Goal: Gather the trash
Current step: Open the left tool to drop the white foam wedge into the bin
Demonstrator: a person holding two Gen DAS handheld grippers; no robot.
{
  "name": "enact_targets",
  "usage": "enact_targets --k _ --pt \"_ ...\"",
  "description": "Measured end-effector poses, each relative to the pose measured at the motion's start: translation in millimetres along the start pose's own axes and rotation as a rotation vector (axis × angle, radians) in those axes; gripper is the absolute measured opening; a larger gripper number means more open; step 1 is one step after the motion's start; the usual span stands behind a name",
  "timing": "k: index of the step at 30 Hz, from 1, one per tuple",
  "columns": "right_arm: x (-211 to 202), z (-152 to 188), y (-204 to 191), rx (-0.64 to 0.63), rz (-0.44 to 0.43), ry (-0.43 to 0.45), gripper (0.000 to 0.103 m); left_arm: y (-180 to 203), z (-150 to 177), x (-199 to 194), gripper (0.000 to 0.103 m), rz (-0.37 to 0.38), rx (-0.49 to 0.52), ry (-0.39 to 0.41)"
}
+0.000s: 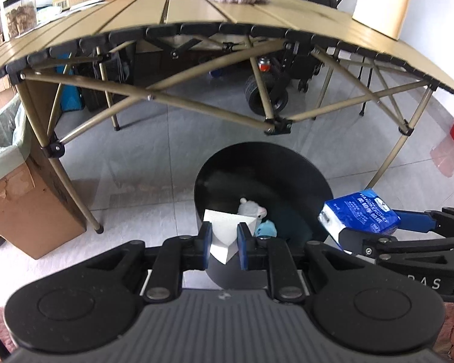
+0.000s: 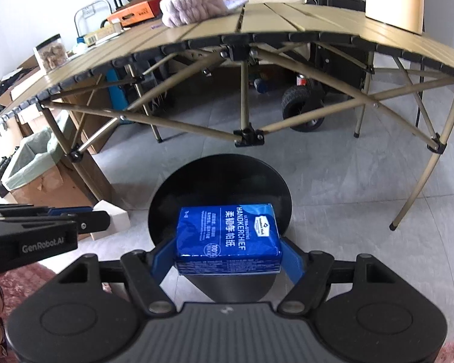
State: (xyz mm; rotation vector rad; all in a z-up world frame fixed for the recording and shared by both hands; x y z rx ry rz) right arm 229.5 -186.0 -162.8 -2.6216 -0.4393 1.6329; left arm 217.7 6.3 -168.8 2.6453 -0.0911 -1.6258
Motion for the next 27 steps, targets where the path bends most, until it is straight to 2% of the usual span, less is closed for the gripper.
enact_targets --k 13,27 --pt "12.6 -2.7 5.9 0.023 0.029 -0.031 0.072 4.0 -2.8 18.1 0.018 -0.001 -0.019 -0.063" --pt "11.7 -11.8 42.5 0.126 0.076 -0.015 0.072 24.8 -17.3 44.5 0.018 -0.004 -0.026 -0.151"
Point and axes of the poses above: each gripper's, at about its wrist camera, not at the fingertips, and x roughly the way its jaws point, y to its right, z to its underside, the point moved 3 cm from there along x, roughly the way its jaws point, and after that the axes turned 11 degrees about -y, right-handed, at the moved point
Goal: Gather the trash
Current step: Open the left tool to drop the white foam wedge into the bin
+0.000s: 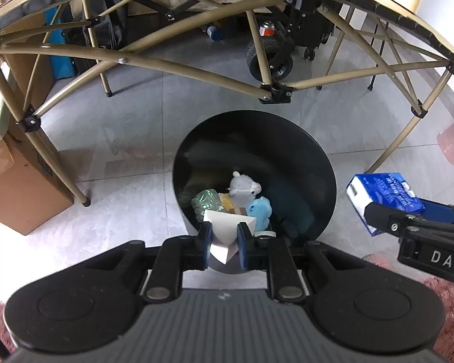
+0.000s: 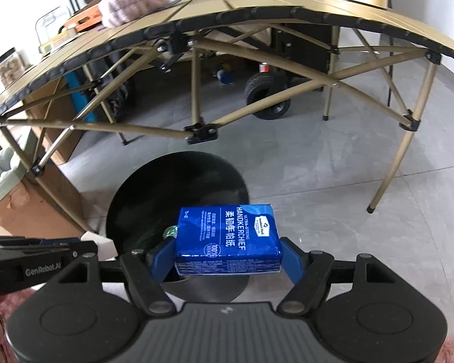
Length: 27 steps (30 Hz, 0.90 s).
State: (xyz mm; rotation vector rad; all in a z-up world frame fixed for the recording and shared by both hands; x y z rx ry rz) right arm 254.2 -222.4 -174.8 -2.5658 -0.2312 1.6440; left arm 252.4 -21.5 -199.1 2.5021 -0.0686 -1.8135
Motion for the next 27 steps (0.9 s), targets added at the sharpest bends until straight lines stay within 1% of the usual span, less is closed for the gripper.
enact_targets --k 8,14,17,23,27 --pt "0.3 -7.7 27.8 0.077 0.032 0.014 0.072 20.3 -12.6 16.2 0.018 -0.011 0.011 -0.044" --pt "-1.3 -15.1 48.9 0.133 0.075 0.037 0.072 37.0 -31.4 26.2 0.018 -0.019 0.012 -0.051" --pt "-0.7 -16.2 59.7 0.159 0.106 0.042 0.072 44.3 -40.9 33.0 0.018 -0.018 0.005 -0.064" --pt "2.1 -20.3 76.1 0.207 0.119 0.042 0.072 52.4 -54.7 48.5 0.018 -0.032 -0.031 -0.104" --pt "3.5 -26.6 79.4 0.222 0.128 0.049 0.072 53.7 -61.3 58.3 0.018 -0.035 -0.058 -0.124"
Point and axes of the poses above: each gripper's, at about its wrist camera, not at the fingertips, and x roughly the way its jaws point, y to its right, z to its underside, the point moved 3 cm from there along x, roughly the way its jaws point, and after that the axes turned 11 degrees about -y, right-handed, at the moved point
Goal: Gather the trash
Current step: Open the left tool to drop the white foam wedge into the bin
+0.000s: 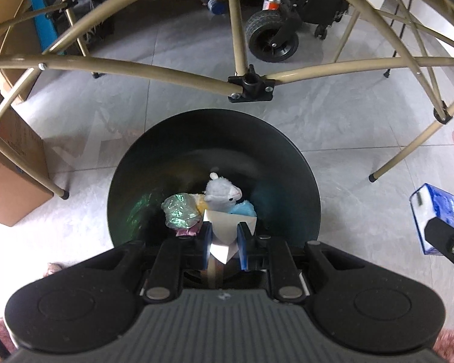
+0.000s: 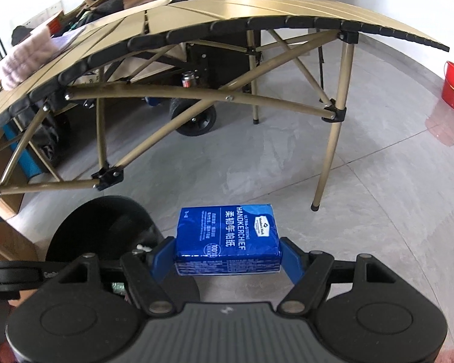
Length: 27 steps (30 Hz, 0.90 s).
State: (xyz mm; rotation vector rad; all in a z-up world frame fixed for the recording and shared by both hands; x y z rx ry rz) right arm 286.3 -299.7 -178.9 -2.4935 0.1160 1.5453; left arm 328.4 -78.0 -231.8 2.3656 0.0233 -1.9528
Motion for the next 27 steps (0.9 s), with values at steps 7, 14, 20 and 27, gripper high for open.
enact_targets --k 7,14,20,27 --pt "7.0 -10.9 -2.7 -0.003 0.012 -0.005 0.072 -1.0 -6.7 13.8 0.018 -0.039 -0.031 -0.02" --pt "11.5 -10.9 -6.8 -0.012 0.019 -0.014 0.072 -1.4 -9.7 19.6 0.019 -0.058 -0.044 -0.031" --pt "13.7 -10.4 -4.9 -0.004 0.028 -0.018 0.072 -1.8 -10.2 16.6 0.047 -0.076 -0.047 -0.028" --pt "14.6 -10.5 -5.3 -0.004 0.029 -0.02 0.072 -2.6 -9.9 10.2 0.095 -0.095 -0.042 0.004"
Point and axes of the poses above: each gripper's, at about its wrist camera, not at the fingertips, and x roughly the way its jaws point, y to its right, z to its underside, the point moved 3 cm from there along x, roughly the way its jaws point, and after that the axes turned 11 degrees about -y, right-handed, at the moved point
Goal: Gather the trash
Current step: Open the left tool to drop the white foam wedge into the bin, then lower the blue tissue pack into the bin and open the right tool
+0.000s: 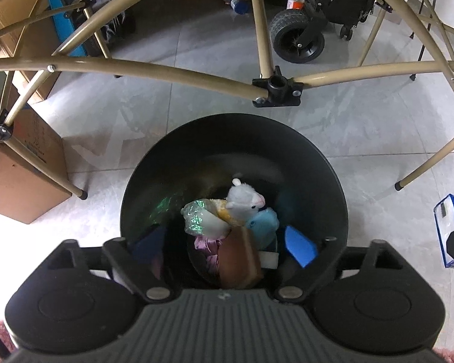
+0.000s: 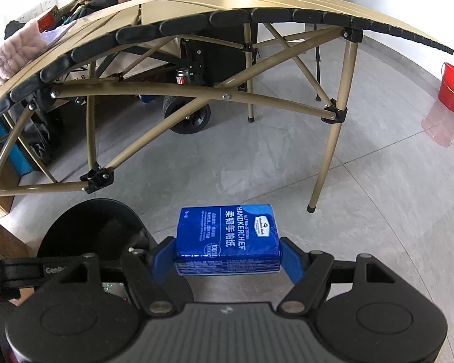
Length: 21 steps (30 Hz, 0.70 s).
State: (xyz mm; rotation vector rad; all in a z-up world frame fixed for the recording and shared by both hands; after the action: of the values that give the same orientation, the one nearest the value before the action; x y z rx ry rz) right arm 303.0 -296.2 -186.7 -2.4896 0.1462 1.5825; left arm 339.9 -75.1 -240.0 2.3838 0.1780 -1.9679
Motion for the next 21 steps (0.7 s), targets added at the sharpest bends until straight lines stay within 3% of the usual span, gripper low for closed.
enact_targets --k 1,9,21 --pt "-0.2 0.0 0.1 -0.001 0.0 0.0 0.072 -0.6 -0.1 -0.3 0.1 -0.003 -0.001 0.004" --pt "1.6 1.2 -1.0 -0.003 -0.005 -0.005 0.072 -2.1 0.0 -3.3 0.101 -0.008 0.003 0.014" --pt "3.8 6.2 -24.1 -0.06 -0.068 -0.015 0.072 -32.2 4.0 -27.4 0.102 -0.012 0.016 0.095"
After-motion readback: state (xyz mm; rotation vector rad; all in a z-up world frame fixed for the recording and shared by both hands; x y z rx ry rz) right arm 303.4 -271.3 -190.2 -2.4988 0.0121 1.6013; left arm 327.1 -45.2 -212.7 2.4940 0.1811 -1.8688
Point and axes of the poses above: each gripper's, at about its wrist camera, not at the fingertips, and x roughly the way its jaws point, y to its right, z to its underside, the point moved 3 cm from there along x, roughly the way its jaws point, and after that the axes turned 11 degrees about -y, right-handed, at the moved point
